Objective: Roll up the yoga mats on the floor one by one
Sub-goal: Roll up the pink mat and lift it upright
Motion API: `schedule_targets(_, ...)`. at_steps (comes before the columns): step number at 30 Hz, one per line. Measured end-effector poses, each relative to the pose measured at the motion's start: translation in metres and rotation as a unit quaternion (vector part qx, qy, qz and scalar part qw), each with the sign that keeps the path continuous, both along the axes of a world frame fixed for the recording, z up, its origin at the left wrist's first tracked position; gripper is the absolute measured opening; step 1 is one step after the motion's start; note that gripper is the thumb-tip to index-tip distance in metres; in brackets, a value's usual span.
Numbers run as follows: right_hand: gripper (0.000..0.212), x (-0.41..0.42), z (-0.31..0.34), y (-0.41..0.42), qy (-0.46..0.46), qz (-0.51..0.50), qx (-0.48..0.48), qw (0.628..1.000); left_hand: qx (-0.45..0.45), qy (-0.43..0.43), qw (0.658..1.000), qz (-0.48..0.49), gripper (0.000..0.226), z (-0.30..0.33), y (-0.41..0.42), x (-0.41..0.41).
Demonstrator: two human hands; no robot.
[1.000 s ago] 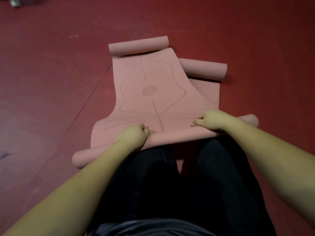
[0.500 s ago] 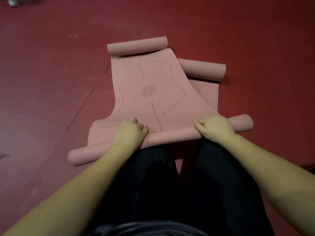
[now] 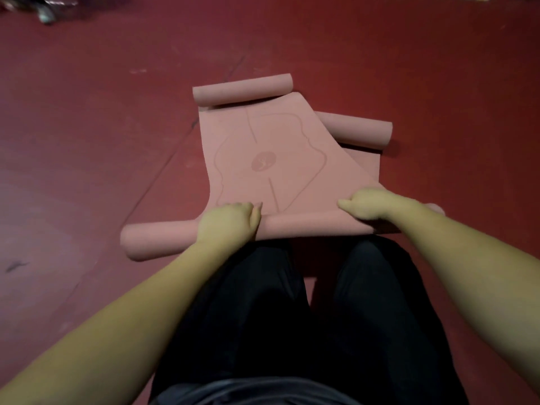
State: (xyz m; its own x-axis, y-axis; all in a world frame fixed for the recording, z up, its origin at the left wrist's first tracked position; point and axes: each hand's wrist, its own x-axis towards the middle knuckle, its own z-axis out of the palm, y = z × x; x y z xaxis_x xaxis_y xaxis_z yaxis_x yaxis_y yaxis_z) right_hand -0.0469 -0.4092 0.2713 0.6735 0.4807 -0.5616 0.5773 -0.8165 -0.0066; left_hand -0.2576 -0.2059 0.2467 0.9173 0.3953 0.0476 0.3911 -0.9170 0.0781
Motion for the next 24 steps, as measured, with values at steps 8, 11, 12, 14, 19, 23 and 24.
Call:
schedule_targets(8, 0.055, -0.009, -0.009, -0.007, 0.081, 0.042, -0.032, 0.995, -0.120, 0.167, 0.978, 0.040, 0.052, -0.012, -0.010, -0.011)
schedule_targets(11, 0.040, -0.010, -0.015, -0.013, 0.019, 0.074, 0.060, 0.995, -0.127, 0.143, 0.979, 0.071, 0.049, -0.016, -0.009, -0.012)
schedule_targets(12, 0.040, -0.012, -0.016, -0.015, -0.018, 0.083, 0.080, 0.993, -0.134, 0.134, 0.979, 0.075, 0.047, -0.017, -0.007, -0.012)
schedule_targets(14, 0.046, -0.018, -0.019, -0.019, -0.099, 0.100, 0.100, 0.985, -0.135, 0.107, 0.983, 0.070, 0.044, -0.017, -0.008, -0.012)
schedule_targets(19, 0.062, -0.027, -0.026, -0.030, -0.176, 0.110, 0.106, 0.972, -0.123, 0.090, 0.987, 0.043, 0.043, -0.021, -0.002, -0.005)
schedule_targets(23, 0.059, -0.049, -0.031, -0.042, -0.220, 0.135, 0.143, 0.956, -0.184, 0.118, 0.973, 0.076, 0.040, -0.019, 0.005, 0.003)
schedule_targets(24, 0.056, -0.054, -0.032, -0.043, -0.232, 0.131, 0.157, 0.951, -0.183, 0.115, 0.973, 0.079, 0.039, -0.019, 0.007, 0.004)
